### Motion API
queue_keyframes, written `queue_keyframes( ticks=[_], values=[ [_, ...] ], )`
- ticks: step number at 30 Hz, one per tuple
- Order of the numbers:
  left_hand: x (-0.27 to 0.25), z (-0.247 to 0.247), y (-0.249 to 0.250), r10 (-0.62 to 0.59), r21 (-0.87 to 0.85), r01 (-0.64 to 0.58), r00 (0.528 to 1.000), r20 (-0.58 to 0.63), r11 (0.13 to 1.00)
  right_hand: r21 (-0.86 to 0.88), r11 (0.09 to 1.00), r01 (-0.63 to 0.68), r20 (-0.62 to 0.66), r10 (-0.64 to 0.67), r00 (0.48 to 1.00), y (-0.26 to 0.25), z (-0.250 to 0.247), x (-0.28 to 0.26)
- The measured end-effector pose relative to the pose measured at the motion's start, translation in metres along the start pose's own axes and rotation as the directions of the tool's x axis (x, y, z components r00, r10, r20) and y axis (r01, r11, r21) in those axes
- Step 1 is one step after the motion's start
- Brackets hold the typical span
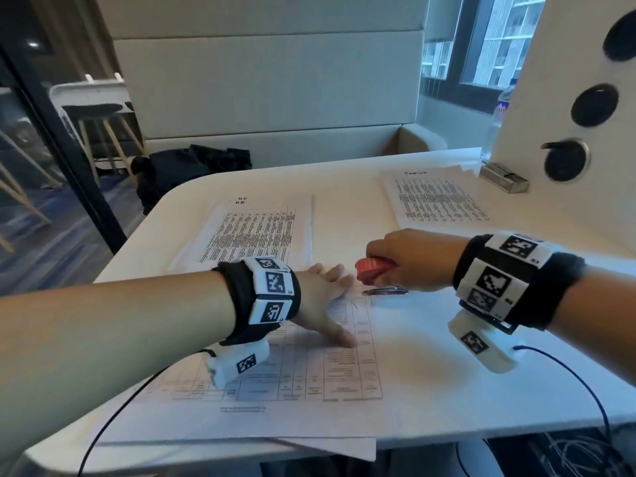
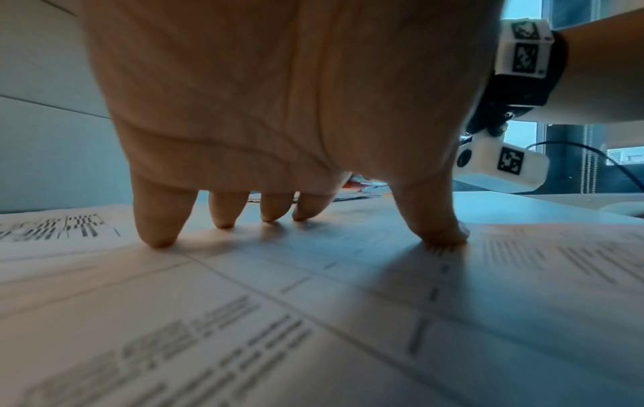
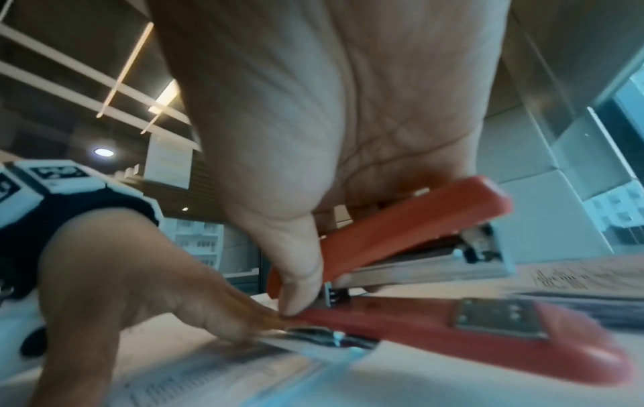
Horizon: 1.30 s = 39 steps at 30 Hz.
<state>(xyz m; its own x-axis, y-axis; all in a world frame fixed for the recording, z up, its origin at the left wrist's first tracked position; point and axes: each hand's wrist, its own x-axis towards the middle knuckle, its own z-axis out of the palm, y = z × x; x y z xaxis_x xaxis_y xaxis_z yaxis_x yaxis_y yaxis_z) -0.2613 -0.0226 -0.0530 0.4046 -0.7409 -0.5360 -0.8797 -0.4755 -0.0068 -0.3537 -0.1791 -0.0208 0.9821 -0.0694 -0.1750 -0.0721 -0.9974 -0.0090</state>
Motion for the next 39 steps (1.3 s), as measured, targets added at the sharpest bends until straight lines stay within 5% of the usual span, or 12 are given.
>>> queue_keyframes(
  ticks=[18,31,36,39],
  values=[
    [0.000,0.003,0.000,0.001,-0.029,-0.001,1.000,-0.010,1.000,-0.083,0.990,0.118,0.096,-0.110,0.989,-0.002,0.024,0.038],
    [0.000,0.005,0.000,0.010,-0.031,-0.011,1.000,-0.011,0.999,-0.113,0.982,0.152,0.038,-0.148,0.988,-0.005,0.023,0.036],
    [-0.001,0.005,0.000,0.009,-0.019,-0.009,1.000,-0.021,1.000,-0.223,0.940,0.259,-0.062,-0.278,0.958,-0.001,0.028,0.030],
    [-0.002,0.004,0.000,0.002,-0.013,-0.002,1.000,-0.010,1.000,-0.145,0.976,0.160,0.007,-0.161,0.987,-0.004,0.024,0.030]
  ],
)
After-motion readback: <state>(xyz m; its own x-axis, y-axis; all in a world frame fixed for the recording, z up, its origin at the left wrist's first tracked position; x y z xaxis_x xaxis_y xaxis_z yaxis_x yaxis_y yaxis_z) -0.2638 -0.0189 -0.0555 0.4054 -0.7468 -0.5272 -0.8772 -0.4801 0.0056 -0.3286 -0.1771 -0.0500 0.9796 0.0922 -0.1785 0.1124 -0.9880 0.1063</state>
